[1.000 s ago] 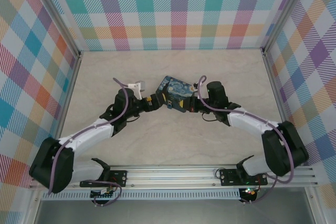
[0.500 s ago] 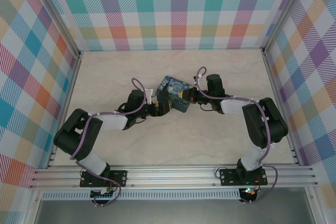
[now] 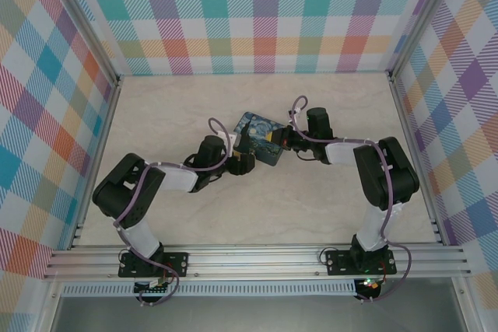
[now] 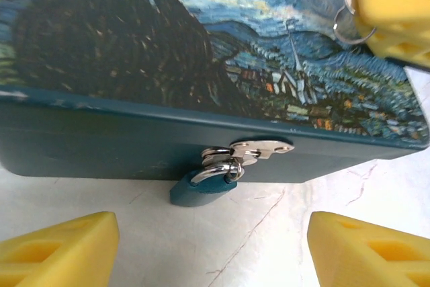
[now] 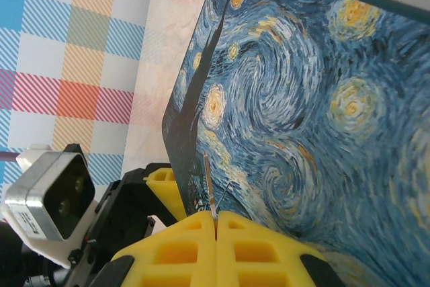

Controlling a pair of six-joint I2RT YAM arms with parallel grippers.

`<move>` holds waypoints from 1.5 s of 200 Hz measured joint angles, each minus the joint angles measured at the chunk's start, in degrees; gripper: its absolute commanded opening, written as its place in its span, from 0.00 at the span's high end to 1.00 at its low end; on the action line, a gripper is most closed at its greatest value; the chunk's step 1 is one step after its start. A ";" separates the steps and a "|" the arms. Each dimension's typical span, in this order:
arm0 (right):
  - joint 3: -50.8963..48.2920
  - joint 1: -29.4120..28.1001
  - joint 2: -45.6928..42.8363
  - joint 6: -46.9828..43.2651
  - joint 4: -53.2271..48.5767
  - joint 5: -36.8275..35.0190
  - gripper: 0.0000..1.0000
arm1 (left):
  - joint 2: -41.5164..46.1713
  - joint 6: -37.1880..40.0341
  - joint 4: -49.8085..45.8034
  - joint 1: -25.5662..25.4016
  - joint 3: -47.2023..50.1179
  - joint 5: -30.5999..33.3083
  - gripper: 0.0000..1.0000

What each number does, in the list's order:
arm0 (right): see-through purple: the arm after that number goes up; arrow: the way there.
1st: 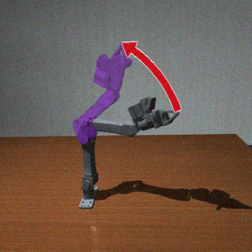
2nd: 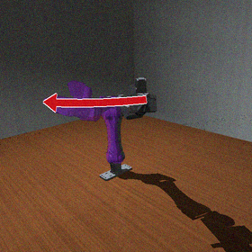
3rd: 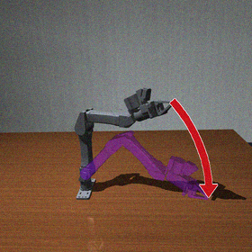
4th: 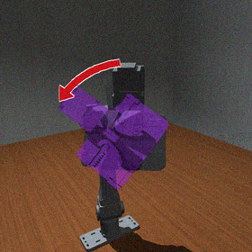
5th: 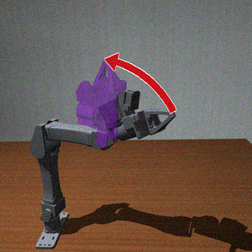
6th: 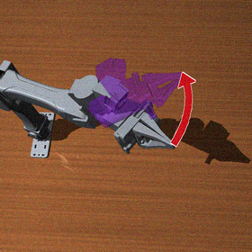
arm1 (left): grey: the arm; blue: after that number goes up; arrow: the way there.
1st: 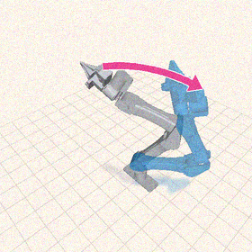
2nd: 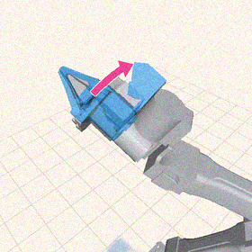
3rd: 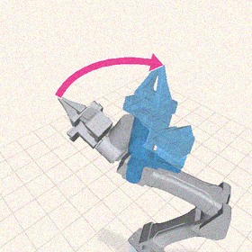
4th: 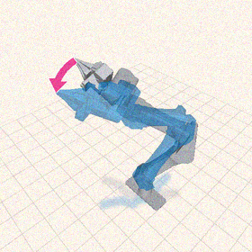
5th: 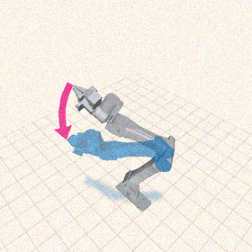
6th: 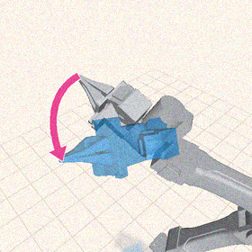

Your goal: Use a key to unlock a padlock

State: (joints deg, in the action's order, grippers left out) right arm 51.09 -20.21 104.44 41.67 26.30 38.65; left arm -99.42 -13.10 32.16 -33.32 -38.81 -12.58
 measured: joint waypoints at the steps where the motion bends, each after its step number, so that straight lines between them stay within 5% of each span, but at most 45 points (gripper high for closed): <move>1: 0.00 0.00 0.00 0.00 0.00 0.00 0.94 | -0.04 0.09 0.00 -0.04 0.00 0.15 0.27; 168: 0.04 0.00 0.00 1.05 -0.35 0.02 0.94 | -8.68 4.20 10.16 -3.78 -1.09 10.97 0.38; 300: 0.04 0.35 -0.02 0.98 -0.39 0.00 0.94 | -11.87 5.44 10.47 -4.70 -4.44 11.19 0.80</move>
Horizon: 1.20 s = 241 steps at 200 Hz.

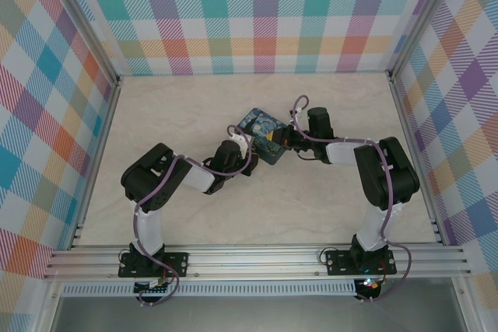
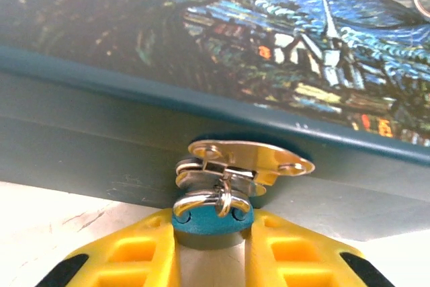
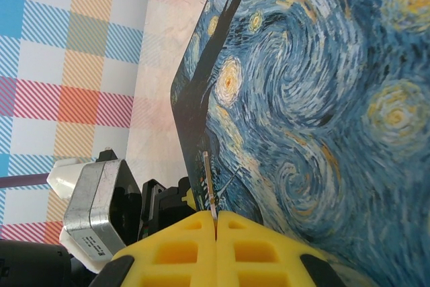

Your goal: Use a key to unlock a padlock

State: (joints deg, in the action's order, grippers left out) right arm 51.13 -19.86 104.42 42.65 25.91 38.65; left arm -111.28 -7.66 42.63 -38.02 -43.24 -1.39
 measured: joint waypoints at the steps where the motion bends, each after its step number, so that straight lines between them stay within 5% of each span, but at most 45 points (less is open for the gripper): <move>1: 0.00 0.00 0.00 0.00 0.00 0.00 0.94 | 0.00 -0.02 0.00 0.00 0.00 0.02 0.80; 101: 0.63 0.02 -2.78 -3.13 -5.92 -0.90 0.94 | 2.97 -3.58 -5.07 -0.13 -0.09 -2.03 0.85; 165: -0.59 0.35 -13.31 -9.88 -11.56 -3.10 0.94 | 7.89 -12.59 -11.54 -0.37 -0.09 -3.34 0.85; 241: -13.07 -0.13 -20.68 -19.04 -15.80 -6.80 0.93 | 10.97 -25.73 -16.76 -1.14 -0.09 -6.40 0.91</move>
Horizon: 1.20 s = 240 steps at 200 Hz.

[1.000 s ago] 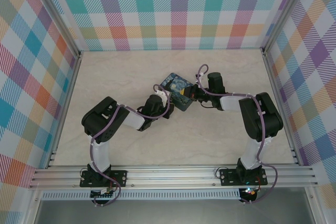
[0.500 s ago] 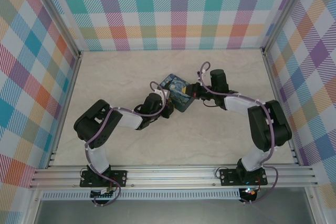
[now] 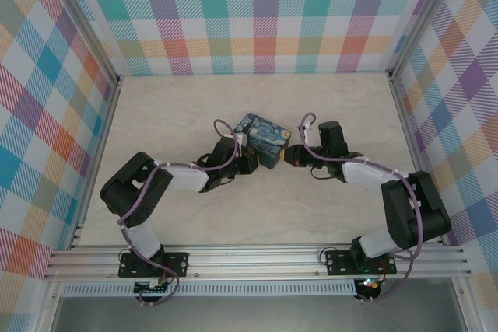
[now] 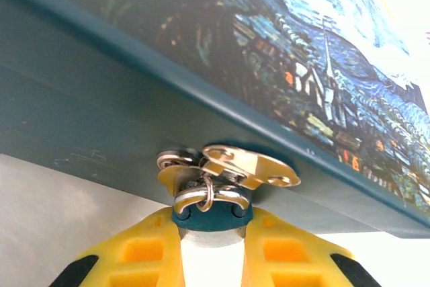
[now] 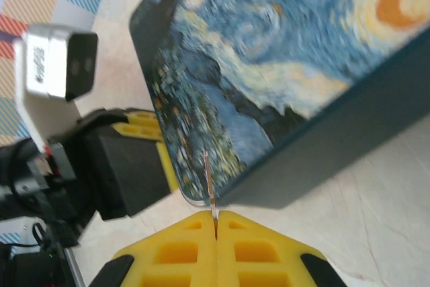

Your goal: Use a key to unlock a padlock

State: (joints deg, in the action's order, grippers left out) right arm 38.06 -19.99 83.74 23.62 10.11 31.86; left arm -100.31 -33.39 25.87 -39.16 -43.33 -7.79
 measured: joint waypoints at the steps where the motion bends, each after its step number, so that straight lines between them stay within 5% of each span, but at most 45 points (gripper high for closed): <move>1: -0.09 -0.02 -0.07 -0.09 -0.02 -0.02 0.93 | 0.02 -0.09 -0.07 -0.04 0.00 -0.07 0.92; 106: -8.92 -12.39 -2.36 -10.23 5.01 -9.16 0.93 | 0.48 -17.68 -2.21 -1.66 -2.12 -2.97 0.99; 240: -6.34 -15.41 3.02 -17.59 6.62 -21.62 0.93 | 2.97 -24.96 -2.21 -3.21 -1.92 -1.99 1.00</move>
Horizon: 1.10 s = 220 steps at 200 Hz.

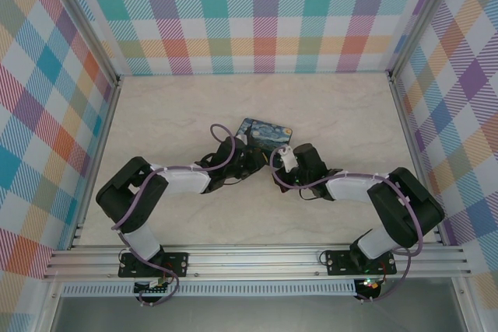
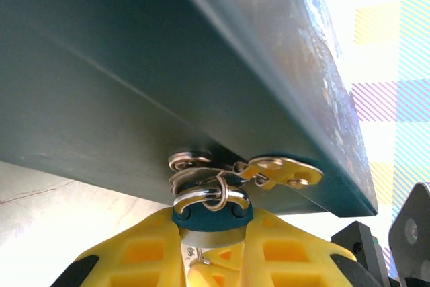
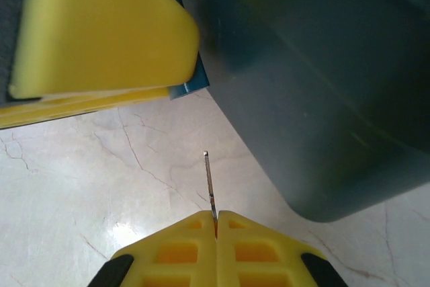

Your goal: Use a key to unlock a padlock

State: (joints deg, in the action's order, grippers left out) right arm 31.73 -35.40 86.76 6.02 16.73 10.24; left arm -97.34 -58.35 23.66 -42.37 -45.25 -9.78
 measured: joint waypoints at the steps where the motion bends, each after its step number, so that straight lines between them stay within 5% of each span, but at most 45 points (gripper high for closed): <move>1: 0.00 0.00 0.00 -0.02 0.02 0.00 0.93 | 0.02 -0.02 0.00 0.00 0.00 0.00 1.00; 220: 0.76 -0.59 -1.05 -0.98 2.34 -2.71 0.93 | 0.11 -1.03 0.17 -0.42 0.00 0.42 1.00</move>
State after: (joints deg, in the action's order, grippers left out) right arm 32.49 -35.99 85.71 5.04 19.07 7.53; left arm -97.23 -59.37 23.83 -42.78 -45.25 -9.37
